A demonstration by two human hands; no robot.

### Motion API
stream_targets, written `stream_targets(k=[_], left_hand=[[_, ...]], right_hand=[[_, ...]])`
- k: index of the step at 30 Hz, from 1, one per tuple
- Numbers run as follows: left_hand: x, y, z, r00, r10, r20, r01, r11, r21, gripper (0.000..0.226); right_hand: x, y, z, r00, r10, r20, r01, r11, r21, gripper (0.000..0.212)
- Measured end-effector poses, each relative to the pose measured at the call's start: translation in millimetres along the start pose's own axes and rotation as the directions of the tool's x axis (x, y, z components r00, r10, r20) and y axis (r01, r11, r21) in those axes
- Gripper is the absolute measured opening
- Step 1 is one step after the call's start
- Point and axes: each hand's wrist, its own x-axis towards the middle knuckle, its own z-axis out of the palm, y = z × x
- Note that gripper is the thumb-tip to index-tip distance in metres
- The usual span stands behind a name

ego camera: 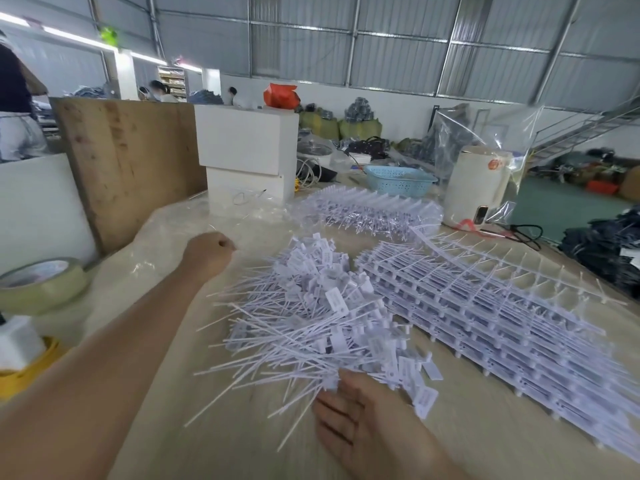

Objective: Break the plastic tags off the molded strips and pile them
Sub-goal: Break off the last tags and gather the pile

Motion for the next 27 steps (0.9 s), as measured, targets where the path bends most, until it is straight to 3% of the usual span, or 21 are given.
stream_targets(k=[2, 5, 7, 9, 10, 13, 16, 23, 27], left_hand=[[-11.2, 23.6, -9.3, 0.993, 0.058, -0.106, -0.074, 0.985, -0.156, 0.023], [-43.9, 50.4, -12.0, 0.970, 0.233, 0.073, -0.204, 0.937, -0.283, 0.027], [-63.7, 49.2, -6.1, 0.941, 0.239, 0.238, -0.143, 0.922, -0.360, 0.025], [-82.4, 39.0, 5.9, 0.901, 0.202, 0.383, -0.076, 0.944, -0.320, 0.020], [-91.5, 33.3, 14.2, 0.882, 0.212, 0.421, -0.115, 0.963, -0.243, 0.018], [-114.3, 21.3, 35.4, 0.874, 0.311, 0.373, -0.295, 0.950, -0.102, 0.017], [-124.1, 18.5, 39.8, 0.875, 0.361, 0.321, -0.368, 0.929, -0.043, 0.010], [-139.0, 21.5, 35.2, 0.869, 0.317, 0.381, -0.320, 0.946, -0.056, 0.011], [-149.4, 30.0, 32.7, 0.835, 0.354, 0.421, -0.352, 0.932, -0.084, 0.013]], right_hand=[[-7.4, 0.0, 3.2, 0.999, -0.036, -0.022, 0.037, 0.999, 0.024, 0.038], [-14.1, 0.0, 6.6, 0.996, -0.060, -0.066, 0.061, 0.998, 0.018, 0.032], [-16.8, -1.4, 10.8, 0.996, -0.083, -0.040, 0.083, 0.996, 0.019, 0.022], [-14.4, -1.4, 14.4, 0.993, -0.111, -0.025, 0.112, 0.993, 0.045, 0.033], [-12.8, -1.5, 17.2, 0.992, -0.128, -0.024, 0.129, 0.989, 0.073, 0.037], [-5.0, -2.4, 26.3, 0.989, -0.149, -0.010, 0.149, 0.979, 0.137, 0.027], [5.7, -7.2, 32.7, 0.987, -0.163, -0.001, 0.162, 0.979, 0.124, 0.026], [26.8, -29.1, 24.8, 0.987, -0.152, -0.041, 0.139, 0.965, -0.223, 0.037], [35.0, -34.2, 34.3, 0.982, -0.180, -0.056, 0.158, 0.947, -0.278, 0.038]])
